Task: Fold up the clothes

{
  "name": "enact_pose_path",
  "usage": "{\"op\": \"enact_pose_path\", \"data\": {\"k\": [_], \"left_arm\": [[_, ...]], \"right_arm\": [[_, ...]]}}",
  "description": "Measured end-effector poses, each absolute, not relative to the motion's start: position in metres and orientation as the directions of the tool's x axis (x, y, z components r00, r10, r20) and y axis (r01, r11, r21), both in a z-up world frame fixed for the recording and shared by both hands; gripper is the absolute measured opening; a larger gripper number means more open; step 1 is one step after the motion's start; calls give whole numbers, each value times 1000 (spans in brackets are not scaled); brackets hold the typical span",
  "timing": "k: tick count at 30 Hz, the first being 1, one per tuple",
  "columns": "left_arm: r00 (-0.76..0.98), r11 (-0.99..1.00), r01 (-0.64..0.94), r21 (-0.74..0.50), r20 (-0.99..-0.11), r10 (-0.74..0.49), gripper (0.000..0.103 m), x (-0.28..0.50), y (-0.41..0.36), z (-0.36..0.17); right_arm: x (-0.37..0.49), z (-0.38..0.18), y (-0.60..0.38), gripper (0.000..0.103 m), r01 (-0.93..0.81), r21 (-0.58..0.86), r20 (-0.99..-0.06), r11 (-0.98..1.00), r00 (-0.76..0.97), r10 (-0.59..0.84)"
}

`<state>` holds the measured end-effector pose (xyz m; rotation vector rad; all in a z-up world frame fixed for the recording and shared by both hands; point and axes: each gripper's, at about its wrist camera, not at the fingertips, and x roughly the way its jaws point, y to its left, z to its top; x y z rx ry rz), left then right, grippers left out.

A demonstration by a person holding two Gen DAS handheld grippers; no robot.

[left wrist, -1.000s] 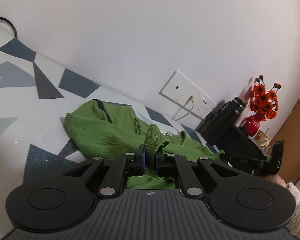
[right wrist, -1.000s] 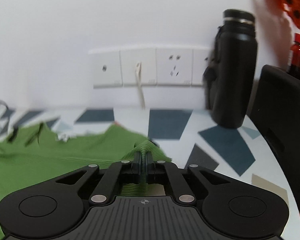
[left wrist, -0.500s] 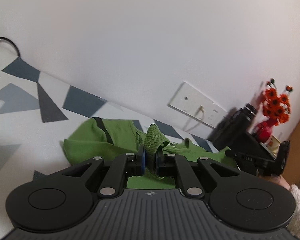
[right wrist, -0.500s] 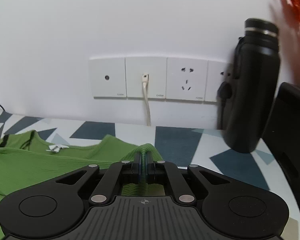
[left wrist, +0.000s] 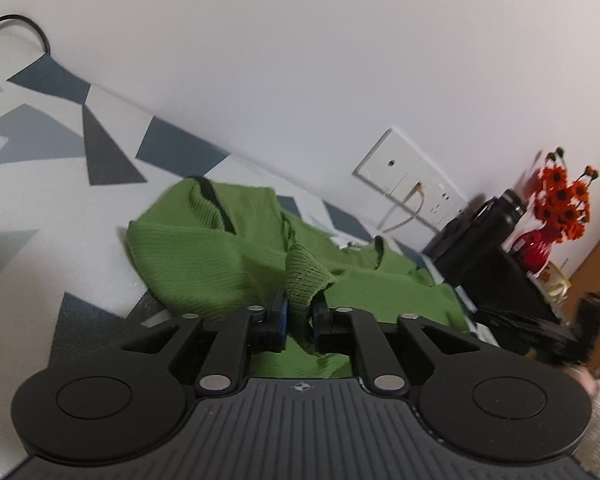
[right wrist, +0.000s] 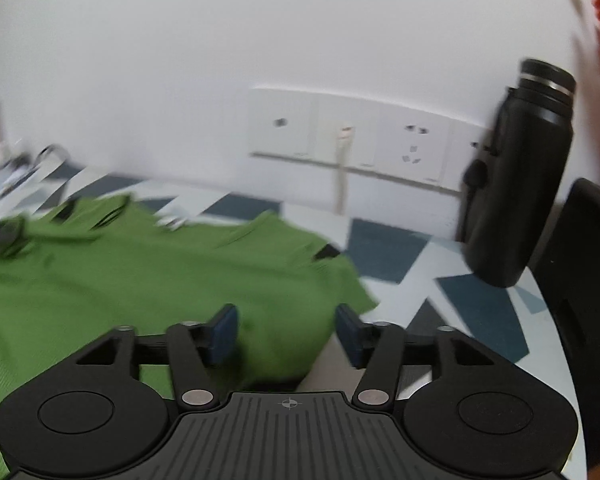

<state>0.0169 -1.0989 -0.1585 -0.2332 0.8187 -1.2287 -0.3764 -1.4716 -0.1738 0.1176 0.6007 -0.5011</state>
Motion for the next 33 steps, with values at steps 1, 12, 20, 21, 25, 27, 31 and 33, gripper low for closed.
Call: {"op": "enact_pose_path", "data": {"k": [1, 12, 20, 21, 25, 27, 31, 33], "left_arm": [[99, 358, 744, -564, -436, -894, 40, 16, -1099, -157], [237, 428, 868, -253, -546, -804, 67, -29, -1049, -135], [324, 473, 875, -97, -608, -725, 15, -43, -1064, -157], [338, 470, 880, -66, -608, -718, 15, -45, -1066, -156], [365, 461, 888, -1, -609, -704, 14, -44, -1062, -154], [377, 463, 886, 20, -612, -695, 14, -42, -1057, -152], [415, 470, 879, 83, -620, -666, 6, -37, -1046, -149], [438, 478, 871, 115, -625, -647, 6, -31, -1038, -146]], "right_arm": [[-378, -175, -1466, 55, 468, -40, -581, 883, 708, -402], [-377, -206, -1459, 47, 509, -77, -618, 857, 650, -442], [-384, -211, -1462, 17, 529, -48, -607, 847, 658, -445], [-385, -211, -1461, 15, 536, -73, -606, 841, 646, -464], [-397, -209, -1453, 14, 539, -67, -606, 840, 646, -463], [-404, -209, -1442, 14, 529, -68, -607, 846, 651, -456], [-415, -207, -1415, 14, 519, -86, -601, 851, 654, -460], [-421, -206, -1402, 14, 518, -95, -597, 850, 654, -465]]}}
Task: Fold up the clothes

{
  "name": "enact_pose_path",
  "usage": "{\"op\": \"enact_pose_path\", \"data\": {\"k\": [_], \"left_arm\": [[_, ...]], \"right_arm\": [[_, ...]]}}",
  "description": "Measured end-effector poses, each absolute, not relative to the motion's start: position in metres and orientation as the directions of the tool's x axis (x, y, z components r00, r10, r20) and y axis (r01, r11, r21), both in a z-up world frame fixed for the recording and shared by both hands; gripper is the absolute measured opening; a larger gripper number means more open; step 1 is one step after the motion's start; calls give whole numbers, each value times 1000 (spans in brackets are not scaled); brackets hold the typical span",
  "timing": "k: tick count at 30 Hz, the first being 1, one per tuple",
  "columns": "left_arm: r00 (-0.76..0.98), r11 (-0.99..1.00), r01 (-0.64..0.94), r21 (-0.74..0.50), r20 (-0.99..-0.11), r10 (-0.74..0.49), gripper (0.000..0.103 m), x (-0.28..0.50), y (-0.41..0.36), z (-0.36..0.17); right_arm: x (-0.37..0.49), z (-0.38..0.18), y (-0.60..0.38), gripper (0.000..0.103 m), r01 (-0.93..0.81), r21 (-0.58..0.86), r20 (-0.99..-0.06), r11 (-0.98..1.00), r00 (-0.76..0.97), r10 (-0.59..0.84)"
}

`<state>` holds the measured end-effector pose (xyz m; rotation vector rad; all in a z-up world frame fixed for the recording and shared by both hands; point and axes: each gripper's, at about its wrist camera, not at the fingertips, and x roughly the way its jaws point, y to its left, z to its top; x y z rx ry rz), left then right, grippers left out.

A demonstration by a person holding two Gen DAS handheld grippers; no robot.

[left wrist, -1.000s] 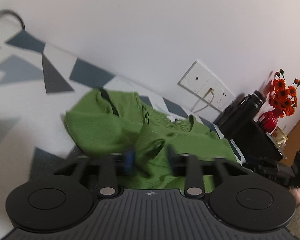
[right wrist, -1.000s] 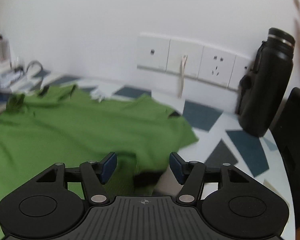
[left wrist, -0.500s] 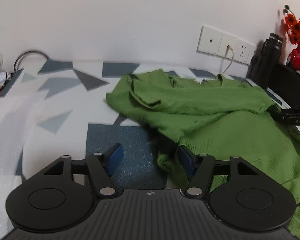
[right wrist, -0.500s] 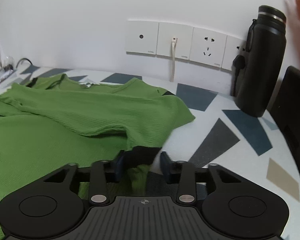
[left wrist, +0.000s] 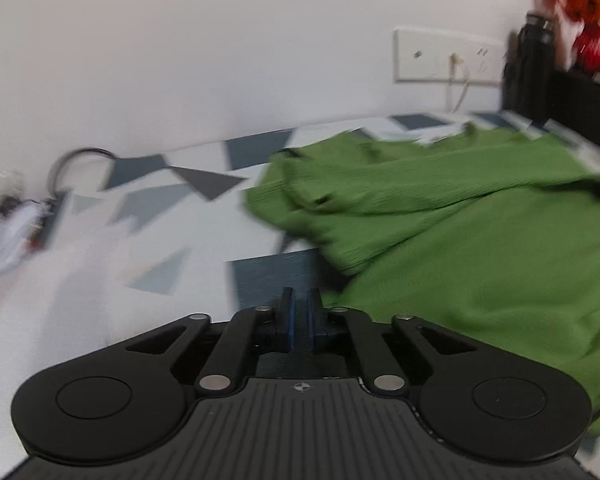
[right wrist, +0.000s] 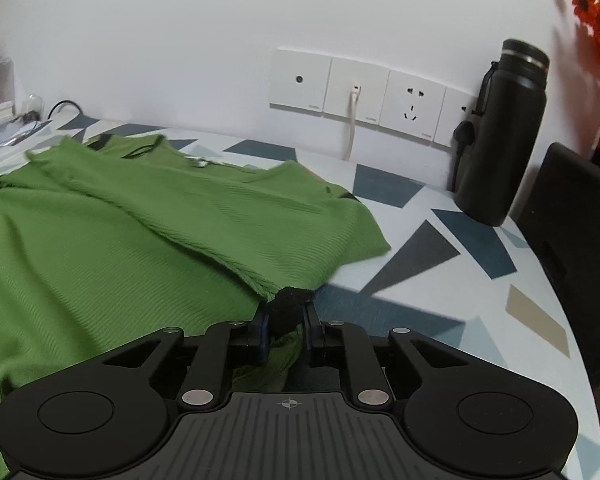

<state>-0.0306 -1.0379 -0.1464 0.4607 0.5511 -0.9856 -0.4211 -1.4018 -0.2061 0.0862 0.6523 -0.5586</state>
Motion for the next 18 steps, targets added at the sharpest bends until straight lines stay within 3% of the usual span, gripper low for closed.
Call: {"op": "enact_pose_path", "data": {"k": [6, 10, 13, 15, 18], "left_arm": [[303, 466, 878, -106, -631, -714, 10, -16, -1009, -141], [222, 417, 890, -182, -627, -747, 51, -32, -1022, -143], [232, 413, 898, -149, -638, -734, 55, -43, -1039, -148], [229, 429, 887, -173, -643, -731, 56, -41, -1048, -153], [239, 446, 876, -186, -635, -735, 65, -41, -1057, -155]], "right_arm": [[-429, -206, -1403, 14, 548, -90, -592, 832, 642, -487], [-423, -207, -1412, 14, 575, -150, -584, 805, 605, -541], [-421, -207, -1422, 15, 596, -126, -588, 793, 599, -543], [-425, -204, -1423, 32, 609, -105, -579, 786, 605, -546], [-436, -197, -1420, 46, 620, -72, -562, 781, 622, -545]]}}
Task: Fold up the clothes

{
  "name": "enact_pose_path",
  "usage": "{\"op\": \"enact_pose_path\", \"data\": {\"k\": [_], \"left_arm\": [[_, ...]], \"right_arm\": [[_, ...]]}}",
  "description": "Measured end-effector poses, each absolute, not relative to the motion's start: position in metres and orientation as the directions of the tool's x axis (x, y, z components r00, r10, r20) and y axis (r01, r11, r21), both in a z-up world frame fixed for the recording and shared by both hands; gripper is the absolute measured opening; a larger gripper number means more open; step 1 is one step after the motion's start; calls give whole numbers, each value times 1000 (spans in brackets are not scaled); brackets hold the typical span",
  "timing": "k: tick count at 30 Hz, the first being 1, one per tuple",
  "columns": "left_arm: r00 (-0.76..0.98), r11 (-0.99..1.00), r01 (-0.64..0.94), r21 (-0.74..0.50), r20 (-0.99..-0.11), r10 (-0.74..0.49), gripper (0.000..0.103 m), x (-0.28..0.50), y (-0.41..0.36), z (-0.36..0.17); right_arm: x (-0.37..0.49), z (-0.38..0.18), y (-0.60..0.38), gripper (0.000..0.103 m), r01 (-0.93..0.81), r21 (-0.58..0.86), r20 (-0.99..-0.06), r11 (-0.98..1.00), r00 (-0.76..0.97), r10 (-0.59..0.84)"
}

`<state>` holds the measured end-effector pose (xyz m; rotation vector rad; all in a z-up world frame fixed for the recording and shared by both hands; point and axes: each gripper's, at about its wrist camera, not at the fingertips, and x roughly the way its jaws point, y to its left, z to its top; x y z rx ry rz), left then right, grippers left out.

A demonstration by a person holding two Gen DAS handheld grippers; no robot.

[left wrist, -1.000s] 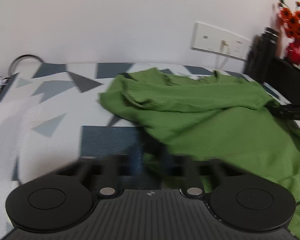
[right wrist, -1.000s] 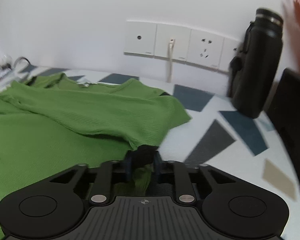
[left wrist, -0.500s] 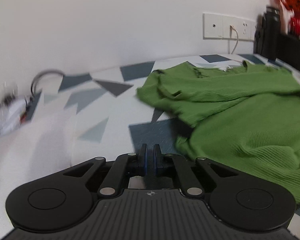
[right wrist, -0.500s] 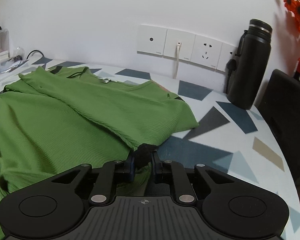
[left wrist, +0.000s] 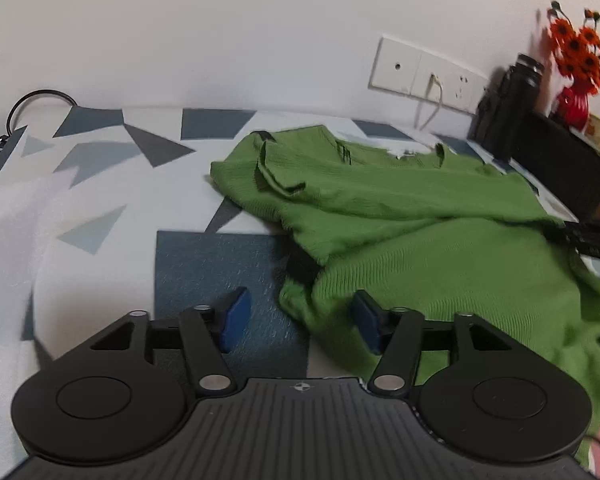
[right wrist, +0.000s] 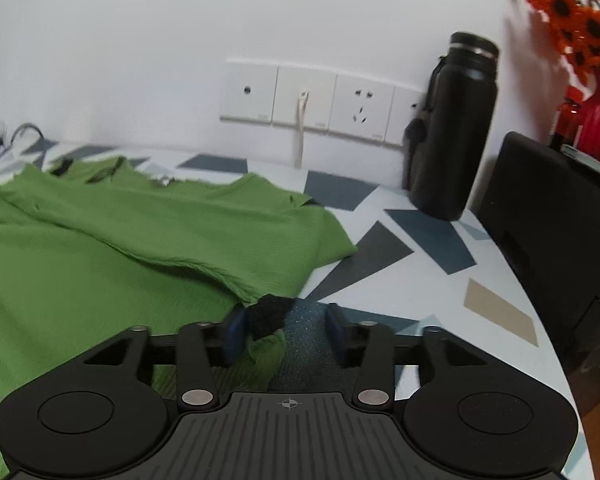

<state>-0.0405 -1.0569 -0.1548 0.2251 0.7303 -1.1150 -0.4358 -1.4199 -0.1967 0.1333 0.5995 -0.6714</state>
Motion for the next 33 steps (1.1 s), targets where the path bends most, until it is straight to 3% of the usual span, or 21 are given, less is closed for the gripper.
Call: {"op": "enact_pose_path", "data": {"k": [2, 11, 19, 25, 30, 31, 33], "left_arm": [[246, 454, 873, -181, -640, -728, 69, -43, -1063, -154], [187, 428, 877, -220, -663, -725, 69, -58, -1055, -149], [95, 357, 894, -270, -665, -740, 69, -106, -1017, -143], [-47, 300, 867, -397, -665, -745, 69, -144, -1004, -147], [-53, 260, 893, -368, -658, -751, 69, -169, -1024, -150], [-44, 263, 894, -364, -654, -755, 68, -170, -1029, -151], [-27, 269, 895, -356, -646, -763, 51, -171, -1038, -153]], "right_arm": [[-446, -190, -1415, 49, 618, -46, -551, 785, 640, -536], [-482, -173, -1385, 52, 507, 133, -561, 851, 747, -358], [-507, -176, -1355, 55, 482, 155, -554, 862, 765, -328], [-526, -176, -1336, 57, 429, 190, -550, 883, 792, -266], [-528, -182, -1330, 61, 403, 209, -553, 891, 800, -232], [-526, -182, -1329, 61, 399, 207, -550, 893, 802, -232], [-524, -183, -1325, 60, 384, 208, -538, 900, 813, -223]]}}
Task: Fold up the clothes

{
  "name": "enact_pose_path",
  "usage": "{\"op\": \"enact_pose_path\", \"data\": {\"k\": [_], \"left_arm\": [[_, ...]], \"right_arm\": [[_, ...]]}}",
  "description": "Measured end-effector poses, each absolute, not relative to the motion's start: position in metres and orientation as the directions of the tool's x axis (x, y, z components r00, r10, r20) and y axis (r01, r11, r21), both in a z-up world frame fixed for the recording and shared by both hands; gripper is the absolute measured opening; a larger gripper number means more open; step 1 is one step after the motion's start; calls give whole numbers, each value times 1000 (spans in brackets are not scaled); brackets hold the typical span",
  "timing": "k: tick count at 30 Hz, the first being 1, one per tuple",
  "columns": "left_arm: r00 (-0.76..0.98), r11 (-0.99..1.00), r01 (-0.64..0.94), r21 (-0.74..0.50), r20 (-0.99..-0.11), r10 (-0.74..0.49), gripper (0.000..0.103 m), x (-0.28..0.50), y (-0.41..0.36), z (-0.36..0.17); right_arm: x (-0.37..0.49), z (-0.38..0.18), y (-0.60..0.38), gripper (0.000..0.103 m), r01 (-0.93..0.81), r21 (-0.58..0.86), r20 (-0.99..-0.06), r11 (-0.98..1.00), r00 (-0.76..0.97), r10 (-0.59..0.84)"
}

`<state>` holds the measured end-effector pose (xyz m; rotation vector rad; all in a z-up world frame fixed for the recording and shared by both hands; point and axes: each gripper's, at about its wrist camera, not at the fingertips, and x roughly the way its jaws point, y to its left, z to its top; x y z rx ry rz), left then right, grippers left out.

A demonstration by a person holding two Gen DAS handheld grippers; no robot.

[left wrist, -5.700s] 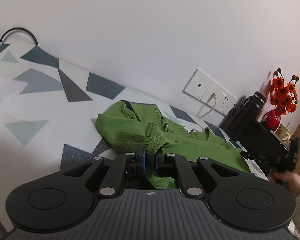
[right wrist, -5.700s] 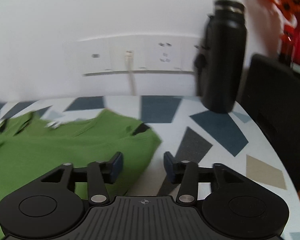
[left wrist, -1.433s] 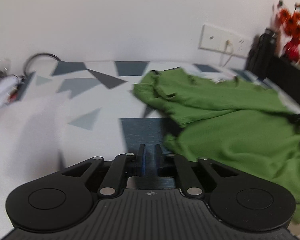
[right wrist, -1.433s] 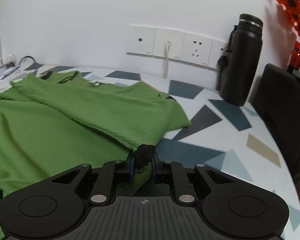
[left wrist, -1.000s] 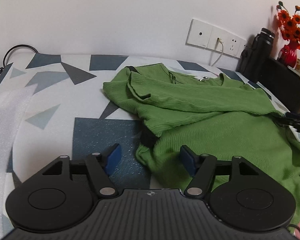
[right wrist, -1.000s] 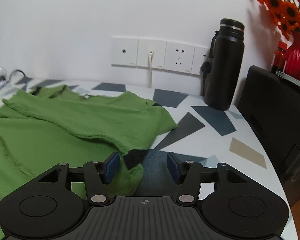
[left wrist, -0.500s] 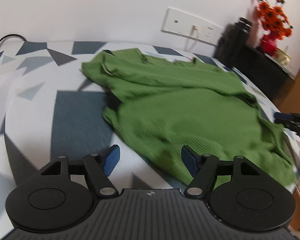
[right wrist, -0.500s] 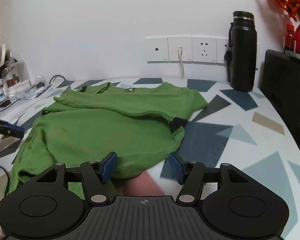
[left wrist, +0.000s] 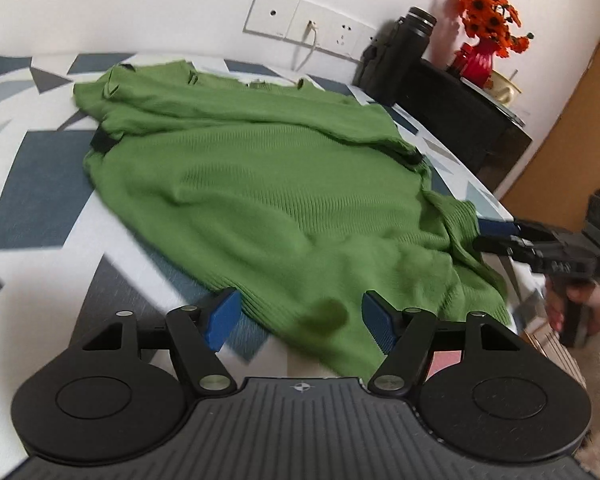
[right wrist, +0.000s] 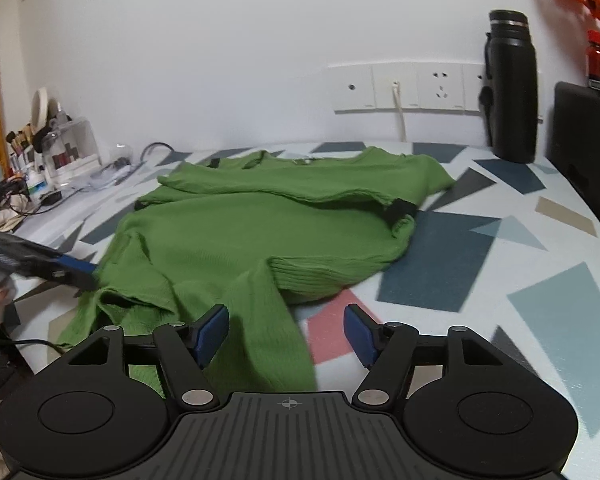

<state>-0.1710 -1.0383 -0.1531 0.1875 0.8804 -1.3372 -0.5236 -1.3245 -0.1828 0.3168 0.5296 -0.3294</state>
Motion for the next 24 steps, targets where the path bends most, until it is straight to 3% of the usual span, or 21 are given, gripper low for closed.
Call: {"op": "enact_pose_path", "data": {"k": [1, 2, 4, 5, 12, 15, 16, 18, 21, 24], "left_arm": [[-24, 274, 892, -359, -643, -766, 26, -170, -1041, -155], [-21, 278, 889, -363, -640, -768, 16, -168, -1042, -157], [-17, 283, 884, -373, -630, -777, 11, -164, -1042, -159], [-6, 288, 883, -370, -624, -781, 10, -162, -1038, -159], [156, 385, 875, -294, -581, -799, 5, -140, -986, -141], [236, 444, 859, -254, -574, -784, 2, -128, -965, -135], [254, 460, 854, -243, -576, -777, 2, -125, -962, -134], [247, 458, 856, -239, -589, -769, 2, -121, -963, -137], [200, 418, 875, -243, -605, -771, 4, -126, -965, -141], [139, 369, 894, -253, -627, -767, 19, -143, -962, -144]], "right_arm": [[-522, -183, -1322, 60, 374, 203, -534, 905, 817, -217], [-520, -184, -1320, 55, 363, 199, -530, 910, 821, -212], [-517, -186, -1317, 29, 343, 168, -542, 924, 815, -204], [-518, -186, -1317, 8, 350, 158, -543, 923, 812, -215], [-566, -161, -1347, 6, 511, 206, -442, 835, 809, -387], [-575, -161, -1361, 8, 547, 236, -448, 803, 795, -410], [-572, -164, -1365, 11, 559, 235, -473, 795, 780, -409], [-559, -173, -1368, 35, 587, 192, -528, 787, 737, -421], [-550, -178, -1356, 43, 588, 94, -546, 803, 705, -453], [-559, -175, -1347, 47, 558, 109, -521, 823, 737, -430]]}}
